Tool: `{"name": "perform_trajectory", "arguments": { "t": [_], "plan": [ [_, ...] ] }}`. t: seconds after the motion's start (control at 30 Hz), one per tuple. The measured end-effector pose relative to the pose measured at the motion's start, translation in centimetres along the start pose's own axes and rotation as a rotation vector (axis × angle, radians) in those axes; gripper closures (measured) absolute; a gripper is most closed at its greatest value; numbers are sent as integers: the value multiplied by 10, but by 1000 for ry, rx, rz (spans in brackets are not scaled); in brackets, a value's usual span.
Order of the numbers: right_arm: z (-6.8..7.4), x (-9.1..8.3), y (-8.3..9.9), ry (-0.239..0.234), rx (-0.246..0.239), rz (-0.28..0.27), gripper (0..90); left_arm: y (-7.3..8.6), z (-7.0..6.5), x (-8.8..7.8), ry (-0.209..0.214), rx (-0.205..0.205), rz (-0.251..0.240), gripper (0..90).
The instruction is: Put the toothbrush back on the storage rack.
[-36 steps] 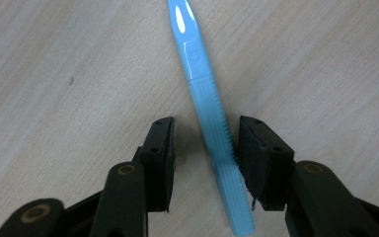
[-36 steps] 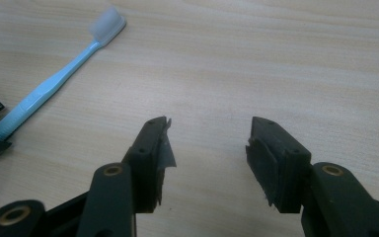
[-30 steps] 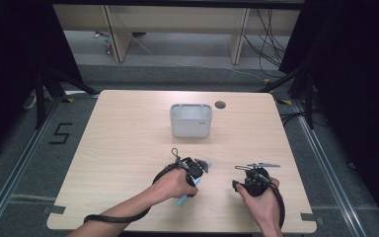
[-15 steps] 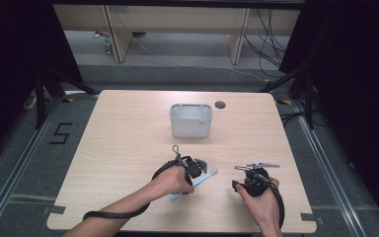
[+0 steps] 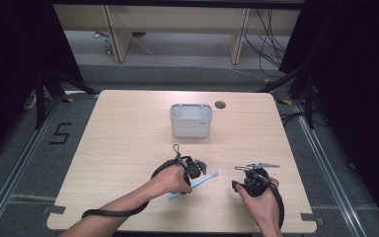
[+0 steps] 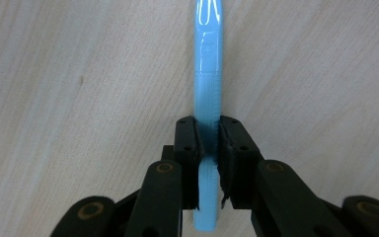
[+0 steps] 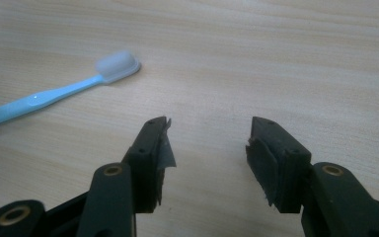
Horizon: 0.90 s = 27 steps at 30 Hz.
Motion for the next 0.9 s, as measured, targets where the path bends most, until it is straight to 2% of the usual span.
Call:
{"name": "perform_trajectory", "arguments": {
  "t": [0.07,0.4,0.47,0.53,0.57,0.6,0.63,0.73,0.77,0.8,0.83,0.87,0.9],
  "plan": [
    [0,0,0,-20,0,-2,501,0,0,0,1,2,-1,785],
    [1,-1,0,-19,6,3,501,3,1,0,-1,12,-5,785],
    [0,1,0,1,-3,1,501,4,2,-1,-1,17,-16,785],
    [1,0,0,-4,13,6,501,5,2,-2,1,10,-24,785],
    [0,1,0,-11,-1,-3,501,5,2,-2,1,10,-24,785],
    [2,0,0,-28,21,-2,501,5,2,-4,1,7,-39,785],
    [0,1,0,-3,-5,-10,501,6,2,-6,0,18,-35,785],
    [0,0,0,0,-5,-4,500,8,3,-10,0,20,-59,785],
    [2,-2,0,-29,4,-10,498,9,3,-12,1,22,-68,785],
    [2,0,0,-37,-1,-20,495,13,4,-15,2,11,-109,785],
    [2,0,0,-50,-2,-29,494,15,5,-17,-1,17,-112,785],
    [0,1,0,-44,-36,-46,493,17,6,-18,-2,14,-144,785],
    [0,1,0,-44,-36,-46,493,17,6,-18,-2,14,-144,785]
  ]
}}
Point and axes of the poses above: each handheld gripper's, and its own axes: x roughly forward along the jaws, y roughly out of its underside, z roughly to its left, the point moved 1 cm from there along x, roughly forward along the jaws, and after that the axes turned 8 degrees about z, right-handed, at the moved point
